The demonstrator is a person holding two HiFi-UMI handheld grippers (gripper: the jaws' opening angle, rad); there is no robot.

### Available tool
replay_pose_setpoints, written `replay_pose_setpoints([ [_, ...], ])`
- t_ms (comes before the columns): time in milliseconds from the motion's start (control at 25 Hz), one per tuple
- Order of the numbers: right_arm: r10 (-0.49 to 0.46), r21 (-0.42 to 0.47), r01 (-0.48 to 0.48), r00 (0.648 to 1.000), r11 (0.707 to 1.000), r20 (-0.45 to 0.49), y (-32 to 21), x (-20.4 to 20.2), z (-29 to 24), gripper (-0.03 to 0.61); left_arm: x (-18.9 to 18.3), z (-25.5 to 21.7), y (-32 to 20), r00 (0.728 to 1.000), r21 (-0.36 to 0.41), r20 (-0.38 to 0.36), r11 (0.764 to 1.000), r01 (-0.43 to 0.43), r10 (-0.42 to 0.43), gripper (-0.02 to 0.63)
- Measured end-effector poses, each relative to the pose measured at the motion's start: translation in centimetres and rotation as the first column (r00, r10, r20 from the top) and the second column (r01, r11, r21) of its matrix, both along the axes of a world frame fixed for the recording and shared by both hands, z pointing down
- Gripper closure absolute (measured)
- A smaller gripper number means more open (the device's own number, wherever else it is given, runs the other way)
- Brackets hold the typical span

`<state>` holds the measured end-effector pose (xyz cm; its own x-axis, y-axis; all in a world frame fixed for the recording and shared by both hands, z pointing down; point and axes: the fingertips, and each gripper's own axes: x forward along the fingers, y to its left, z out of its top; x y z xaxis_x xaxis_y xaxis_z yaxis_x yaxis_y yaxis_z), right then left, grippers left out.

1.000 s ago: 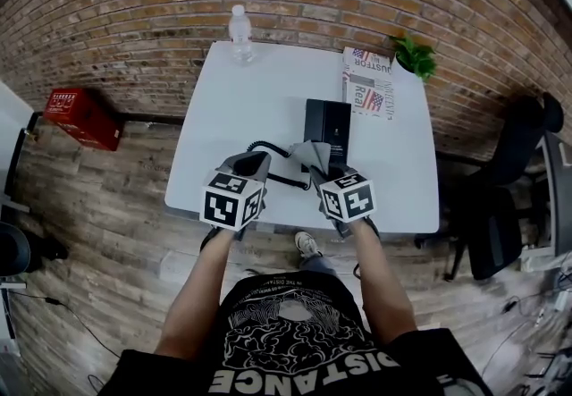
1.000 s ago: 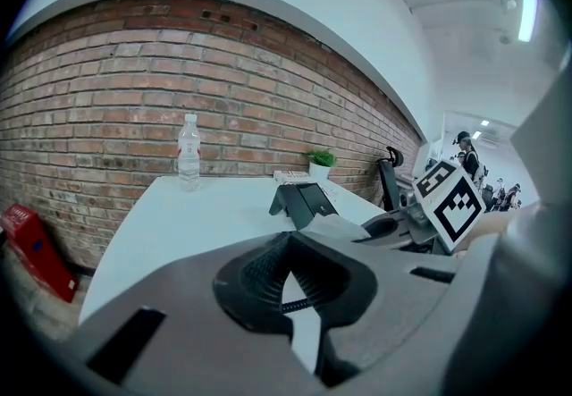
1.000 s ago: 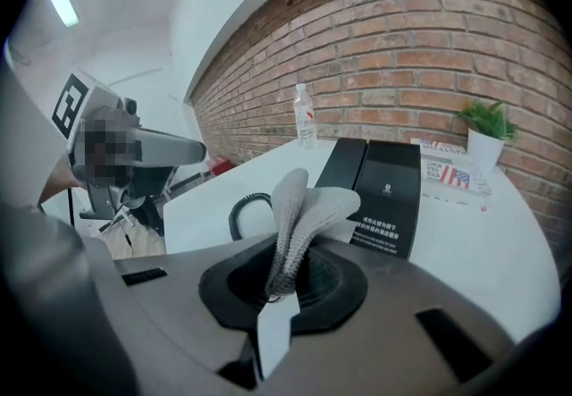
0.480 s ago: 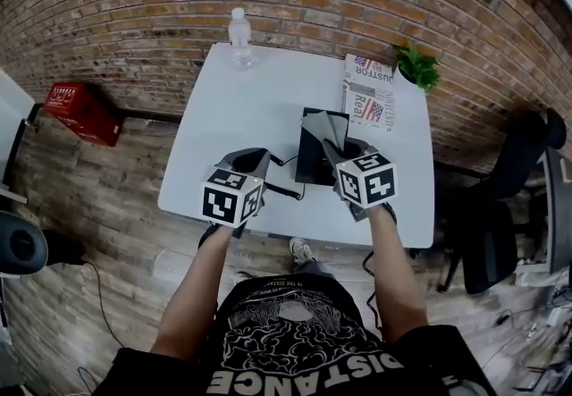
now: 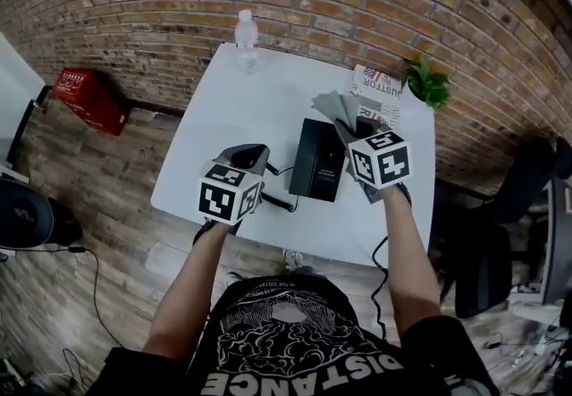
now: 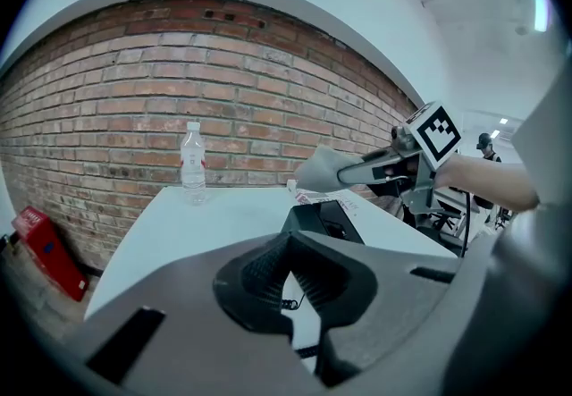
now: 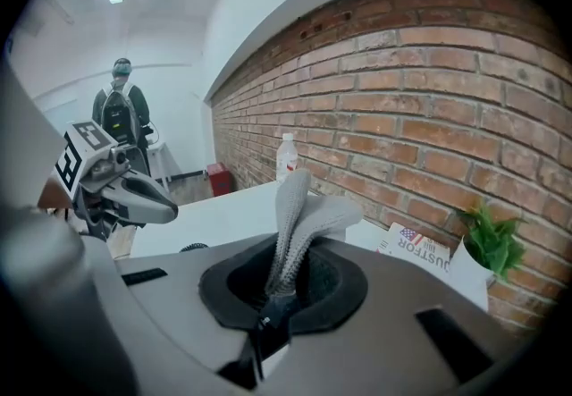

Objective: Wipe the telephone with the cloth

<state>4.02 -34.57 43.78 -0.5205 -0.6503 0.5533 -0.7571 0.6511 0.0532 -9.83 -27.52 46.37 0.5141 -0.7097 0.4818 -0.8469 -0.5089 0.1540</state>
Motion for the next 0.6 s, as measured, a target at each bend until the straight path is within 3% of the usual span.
replay_pose_setpoints([
  [320,-0.144,-0.121,0.124,0.973,0.985,-0.181,-2.9,1.2,4.1,0.566,-0.6,0.1,-0.9,0.998,-0.003,0.025,0.998,0.062,-0.062,0.609],
  [600,-0.246,-0.208,0.204,0.948,0.957,-0.200,-3.2,0.2,6.4,0.566,-1.9,0.1,-1.7,0.993,0.009,0.015,0.993,0.119,-0.119,0.609],
])
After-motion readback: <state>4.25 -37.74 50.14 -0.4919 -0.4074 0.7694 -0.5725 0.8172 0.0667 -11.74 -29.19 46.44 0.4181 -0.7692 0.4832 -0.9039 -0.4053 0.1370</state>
